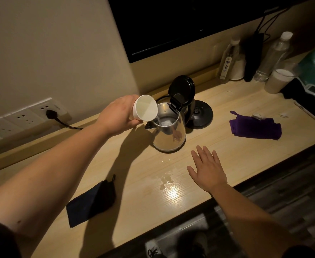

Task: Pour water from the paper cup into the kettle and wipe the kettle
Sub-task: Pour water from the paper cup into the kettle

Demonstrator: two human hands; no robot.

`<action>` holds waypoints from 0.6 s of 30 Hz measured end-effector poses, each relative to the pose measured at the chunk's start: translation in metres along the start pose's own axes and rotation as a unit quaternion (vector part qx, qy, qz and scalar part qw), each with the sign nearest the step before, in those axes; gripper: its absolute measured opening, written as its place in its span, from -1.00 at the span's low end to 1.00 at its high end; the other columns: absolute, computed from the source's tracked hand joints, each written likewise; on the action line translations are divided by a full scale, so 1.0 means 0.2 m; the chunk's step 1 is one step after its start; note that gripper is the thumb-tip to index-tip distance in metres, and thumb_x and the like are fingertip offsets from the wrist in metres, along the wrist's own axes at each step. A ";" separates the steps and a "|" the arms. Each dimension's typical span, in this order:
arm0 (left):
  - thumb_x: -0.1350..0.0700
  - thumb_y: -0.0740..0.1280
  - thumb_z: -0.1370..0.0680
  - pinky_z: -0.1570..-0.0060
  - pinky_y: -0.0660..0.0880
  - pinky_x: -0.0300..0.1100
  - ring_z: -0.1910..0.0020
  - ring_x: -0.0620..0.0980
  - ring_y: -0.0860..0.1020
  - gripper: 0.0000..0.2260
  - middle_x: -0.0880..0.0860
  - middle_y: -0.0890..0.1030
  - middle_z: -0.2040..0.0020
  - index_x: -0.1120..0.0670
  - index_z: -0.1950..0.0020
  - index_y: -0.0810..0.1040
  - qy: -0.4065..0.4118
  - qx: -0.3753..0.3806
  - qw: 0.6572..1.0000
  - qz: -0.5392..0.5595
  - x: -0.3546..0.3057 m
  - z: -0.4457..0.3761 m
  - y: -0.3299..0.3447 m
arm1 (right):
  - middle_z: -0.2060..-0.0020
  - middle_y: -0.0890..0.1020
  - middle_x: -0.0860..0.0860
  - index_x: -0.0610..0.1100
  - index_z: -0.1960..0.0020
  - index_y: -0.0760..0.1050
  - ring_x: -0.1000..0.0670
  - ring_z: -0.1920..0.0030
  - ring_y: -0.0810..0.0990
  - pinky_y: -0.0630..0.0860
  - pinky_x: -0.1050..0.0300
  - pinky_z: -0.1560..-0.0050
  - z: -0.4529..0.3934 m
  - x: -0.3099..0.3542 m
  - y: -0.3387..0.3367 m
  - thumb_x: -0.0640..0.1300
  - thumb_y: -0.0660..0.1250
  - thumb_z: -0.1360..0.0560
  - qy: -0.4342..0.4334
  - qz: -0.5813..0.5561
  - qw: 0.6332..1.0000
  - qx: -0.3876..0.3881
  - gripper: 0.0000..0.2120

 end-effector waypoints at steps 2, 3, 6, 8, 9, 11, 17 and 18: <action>-0.08 0.51 -0.40 0.00 0.43 -0.01 -0.13 0.14 0.50 -0.40 0.10 0.53 -0.22 0.03 -0.35 0.37 0.004 0.000 1.000 -0.002 0.00 0.00 0.00 | -0.61 -0.01 -0.07 -0.02 -0.61 -0.02 -0.14 -0.60 -0.11 -0.16 -0.19 -0.55 0.00 0.00 -0.01 0.38 -0.63 -0.35 -0.001 0.004 1.000 -0.002 0.00; -0.08 0.51 -0.40 0.00 0.43 -0.01 -0.13 0.14 0.50 -0.40 0.10 0.53 -0.22 0.03 -0.35 0.37 0.006 0.001 1.000 -0.003 0.00 0.00 0.00 | -0.61 -0.02 -0.07 -0.02 -0.61 -0.04 -0.14 -0.60 -0.12 -0.16 -0.19 -0.55 0.00 0.00 -0.01 0.38 -0.64 -0.34 0.000 0.007 1.000 -0.001 0.01; -0.07 0.52 -0.40 -0.01 0.43 -0.01 -0.14 0.13 0.50 -0.39 0.10 0.53 -0.22 0.03 -0.36 0.37 0.005 0.002 1.000 -0.006 -0.01 0.00 -0.01 | -0.62 -0.04 -0.07 -0.01 -0.62 -0.06 -0.14 -0.60 -0.14 -0.17 -0.19 -0.55 0.00 0.00 -0.01 0.37 -0.66 -0.32 0.001 0.011 1.000 -0.001 0.01; -0.08 0.52 -0.39 -0.02 0.44 -0.01 -0.14 0.12 0.50 -0.38 0.09 0.53 -0.23 0.03 -0.36 0.36 0.005 0.003 1.000 -0.011 -0.01 -0.01 -0.01 | -0.62 -0.04 -0.06 -0.01 -0.62 -0.06 -0.13 -0.60 -0.15 -0.17 -0.19 -0.55 0.00 0.00 0.00 0.37 -0.66 -0.33 0.002 0.009 1.000 -0.003 0.01; -0.08 0.52 -0.39 -0.03 0.44 -0.01 -0.14 0.12 0.50 -0.38 0.09 0.53 -0.23 0.03 -0.36 0.36 0.005 0.002 1.000 -0.012 -0.01 -0.01 -0.01 | -0.62 -0.05 -0.06 -0.01 -0.62 -0.06 -0.13 -0.59 -0.15 -0.17 -0.18 -0.55 0.00 0.00 0.00 0.38 -0.65 -0.33 0.001 0.008 1.000 -0.004 0.00; -0.07 0.52 -0.39 -0.02 0.44 0.00 -0.14 0.13 0.50 -0.39 0.10 0.54 -0.22 0.03 -0.36 0.37 0.005 0.002 1.000 -0.010 -0.01 -0.01 -0.01 | -0.61 -0.04 -0.06 -0.02 -0.62 -0.05 -0.13 -0.60 -0.14 -0.17 -0.19 -0.55 0.00 0.00 0.00 0.37 -0.63 -0.35 -0.002 0.006 1.000 -0.005 -0.02; -0.06 0.52 -0.40 -0.03 0.43 0.00 -0.15 0.11 0.50 -0.39 0.09 0.53 -0.23 0.02 -0.36 0.37 0.008 -0.001 1.000 -0.014 -0.01 -0.02 -0.02 | -0.61 0.04 -0.08 -0.05 -0.61 0.04 -0.13 -0.60 -0.08 -0.13 -0.19 -0.55 0.01 0.00 0.00 0.33 -0.35 -0.49 -0.002 -0.008 1.000 -0.014 -0.19; -0.07 0.52 -0.40 -0.04 0.43 0.00 -0.15 0.11 0.50 -0.39 0.09 0.53 -0.23 0.02 -0.36 0.36 0.008 -0.001 1.000 -0.017 -0.01 -0.02 -0.02 | -0.61 0.03 -0.08 -0.04 -0.61 0.03 -0.13 -0.60 -0.09 -0.14 -0.19 -0.55 0.01 0.00 0.00 0.33 -0.35 -0.50 -0.002 -0.005 1.000 -0.012 -0.20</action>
Point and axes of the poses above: each hand's wrist, its own z-axis away from the middle knuckle, its own y-axis out of the palm, x = y × z, the point moved 2 cm from there along -z, towards the middle knuckle
